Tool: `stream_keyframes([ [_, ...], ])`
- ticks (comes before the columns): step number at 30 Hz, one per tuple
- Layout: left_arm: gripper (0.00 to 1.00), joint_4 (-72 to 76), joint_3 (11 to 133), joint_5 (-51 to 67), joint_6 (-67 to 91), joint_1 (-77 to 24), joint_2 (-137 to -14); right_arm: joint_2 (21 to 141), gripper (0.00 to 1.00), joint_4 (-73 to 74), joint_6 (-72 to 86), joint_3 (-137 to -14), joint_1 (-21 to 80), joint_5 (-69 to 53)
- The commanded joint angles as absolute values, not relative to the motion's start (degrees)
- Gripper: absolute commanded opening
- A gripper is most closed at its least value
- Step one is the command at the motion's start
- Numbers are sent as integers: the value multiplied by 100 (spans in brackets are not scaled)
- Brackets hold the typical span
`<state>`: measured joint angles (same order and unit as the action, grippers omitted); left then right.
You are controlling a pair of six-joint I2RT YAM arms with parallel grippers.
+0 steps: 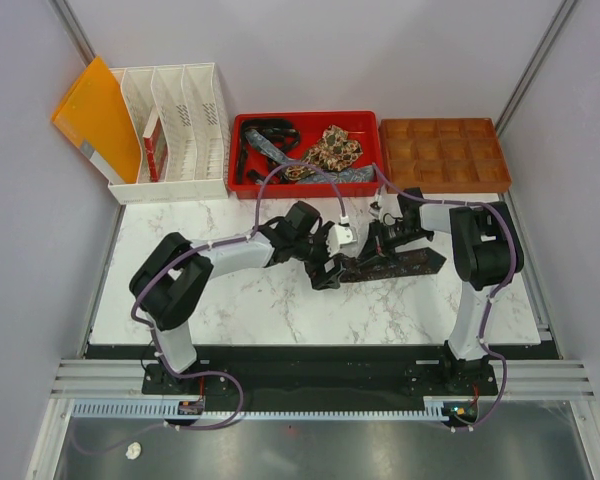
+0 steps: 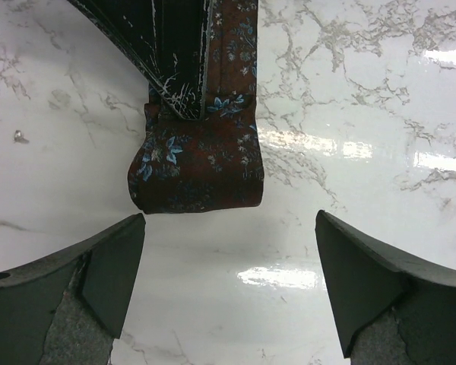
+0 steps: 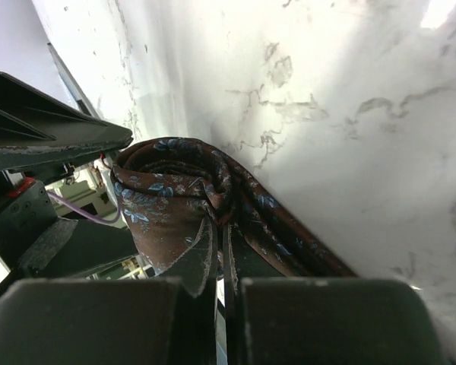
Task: Roll the ties
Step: Roll the tie at the center of the board.
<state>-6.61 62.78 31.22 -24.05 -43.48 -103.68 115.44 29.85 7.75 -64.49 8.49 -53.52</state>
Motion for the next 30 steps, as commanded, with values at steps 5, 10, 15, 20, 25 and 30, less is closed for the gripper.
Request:
stream_keyframes([
  [5,100,-26,6055,3217,-2145,-4271,-10151,11470,0,2215,949,-6065,1213,-3227],
  [10,100,272,6345,3138,-2074,-4280,-10511,11268,0,2118,827,-6029,1309,-3032],
  [15,99,264,6425,3340,-2276,-4298,-10758,11259,0,2092,861,-6012,1354,-2901],
  [20,91,290,6477,3375,-2320,-4350,-11003,11276,0,1978,931,-5950,1389,-2935],
  [25,75,632,6338,3358,-2145,-4394,-11092,11338,0,1758,1195,-5836,1424,-3146],
  [30,74,993,6144,3208,-1995,-4412,-11031,11303,0,1486,1318,-5757,1503,-3269],
])
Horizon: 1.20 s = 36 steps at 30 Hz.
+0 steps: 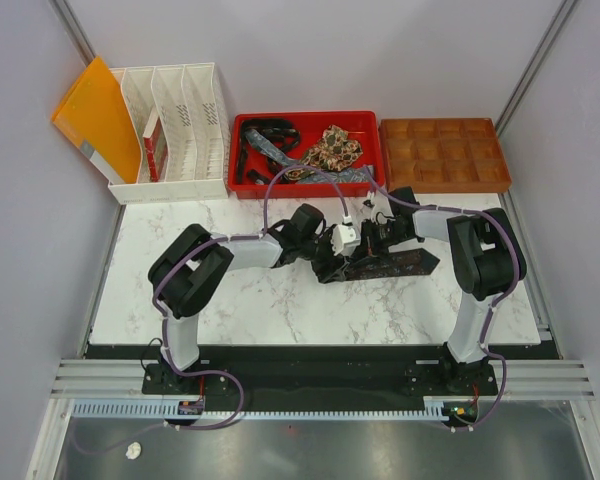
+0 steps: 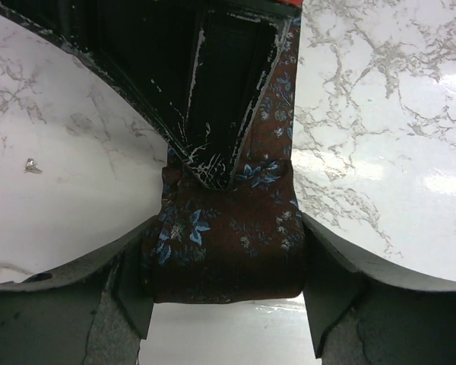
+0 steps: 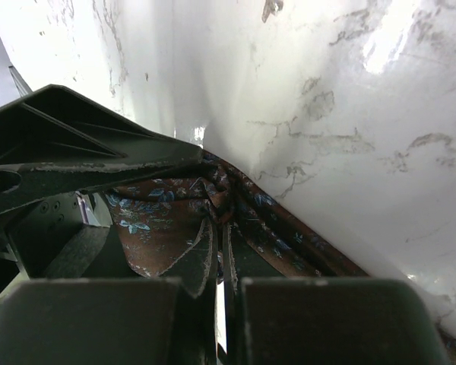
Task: Roll the ties
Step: Roll the tie at the center of the board.
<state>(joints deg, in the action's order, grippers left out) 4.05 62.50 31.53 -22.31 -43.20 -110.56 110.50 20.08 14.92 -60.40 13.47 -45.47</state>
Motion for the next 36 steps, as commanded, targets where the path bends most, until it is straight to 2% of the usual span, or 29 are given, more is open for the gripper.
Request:
stream_keyframes([
  [1,72,1080,6109,3208,-1978,-4412,-11013,11303,0,1451,1397,-5739,1503,-3278],
  [3,69,1151,6091,3208,-1934,-4421,-11013,11312,0,1327,1494,-5696,1547,-3287],
  [10,33,845,6196,3006,-2047,-4447,-10943,11329,1,1090,1722,-5765,1565,-3428],
  [16,17,-789,6767,2066,-2391,-4614,-11047,11206,30,1475,2004,-6152,1425,-3954],
  [18,14,-1308,6951,1838,-2408,-4605,-11188,11136,36,1643,2083,-6266,1319,-4173],
  [21,13,-1801,7118,1714,-2435,-4606,-11399,10996,44,1968,2118,-6293,1099,-4420],
  [22,14,-1880,7154,1705,-2452,-4614,-11434,10943,50,2091,2118,-6276,1003,-4525],
  [25,18,-2240,7347,1758,-2531,-4623,-11584,10706,55,2171,2162,-6205,941,-4789],
  [36,28,-2830,7928,1775,-2812,-4623,-12014,10696,51,1090,2944,-5730,1028,-5388],
])
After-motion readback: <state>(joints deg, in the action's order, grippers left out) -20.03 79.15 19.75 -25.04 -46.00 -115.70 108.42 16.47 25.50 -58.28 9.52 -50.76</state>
